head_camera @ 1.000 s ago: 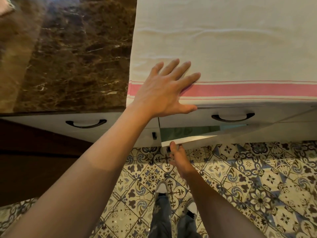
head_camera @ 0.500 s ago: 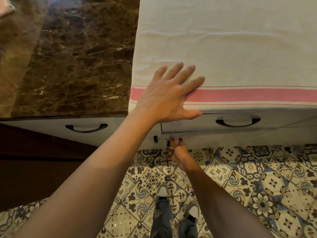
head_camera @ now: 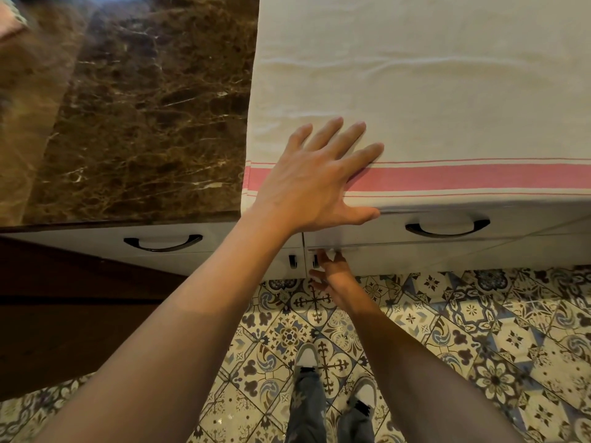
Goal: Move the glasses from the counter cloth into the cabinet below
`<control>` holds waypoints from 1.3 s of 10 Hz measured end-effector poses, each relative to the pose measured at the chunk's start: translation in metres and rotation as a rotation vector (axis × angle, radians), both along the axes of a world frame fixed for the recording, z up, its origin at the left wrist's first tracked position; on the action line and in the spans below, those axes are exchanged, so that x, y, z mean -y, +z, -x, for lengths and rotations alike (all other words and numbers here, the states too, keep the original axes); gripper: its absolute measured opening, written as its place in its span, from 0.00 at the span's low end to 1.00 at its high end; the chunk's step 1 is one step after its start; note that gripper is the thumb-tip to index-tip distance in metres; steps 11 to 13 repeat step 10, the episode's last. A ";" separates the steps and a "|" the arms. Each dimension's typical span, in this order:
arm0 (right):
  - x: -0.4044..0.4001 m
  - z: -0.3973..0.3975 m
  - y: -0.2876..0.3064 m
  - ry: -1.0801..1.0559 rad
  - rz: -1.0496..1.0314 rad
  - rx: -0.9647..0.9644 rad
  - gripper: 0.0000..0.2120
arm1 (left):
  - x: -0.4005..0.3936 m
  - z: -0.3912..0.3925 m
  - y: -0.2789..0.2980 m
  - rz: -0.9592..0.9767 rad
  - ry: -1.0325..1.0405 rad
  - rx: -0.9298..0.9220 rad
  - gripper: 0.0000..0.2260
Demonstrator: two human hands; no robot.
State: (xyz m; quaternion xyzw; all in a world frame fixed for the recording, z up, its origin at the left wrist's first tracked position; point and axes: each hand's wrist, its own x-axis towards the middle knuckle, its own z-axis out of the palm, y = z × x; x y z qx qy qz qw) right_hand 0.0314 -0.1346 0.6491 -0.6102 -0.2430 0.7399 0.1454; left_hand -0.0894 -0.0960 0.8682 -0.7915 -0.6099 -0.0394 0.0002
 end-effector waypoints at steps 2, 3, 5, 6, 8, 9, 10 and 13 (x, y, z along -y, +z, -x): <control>0.006 -0.007 0.016 0.041 -0.057 0.051 0.28 | 0.000 0.000 0.000 -0.006 -0.006 -0.005 0.40; 0.011 -0.017 0.030 0.177 -0.136 0.134 0.25 | 0.001 0.000 0.000 -0.017 -0.011 0.000 0.40; 0.013 -0.050 0.069 0.472 -0.292 0.238 0.27 | 0.003 0.000 0.002 -0.020 -0.018 -0.016 0.40; 0.006 -0.071 0.108 0.578 -0.391 0.265 0.25 | 0.005 -0.002 0.005 0.005 -0.012 -0.032 0.40; -0.023 -0.110 0.215 0.872 -0.598 0.385 0.23 | 0.012 -0.009 0.018 0.131 0.053 0.034 0.36; -0.035 -0.120 0.279 0.852 -0.719 0.380 0.17 | 0.017 -0.010 0.037 0.071 0.129 0.138 0.33; -0.048 -0.118 0.324 0.651 -0.983 0.448 0.16 | 0.026 -0.016 0.063 -0.079 0.224 0.190 0.31; -0.048 -0.118 0.324 0.651 -0.983 0.448 0.16 | 0.026 -0.016 0.063 -0.079 0.224 0.190 0.31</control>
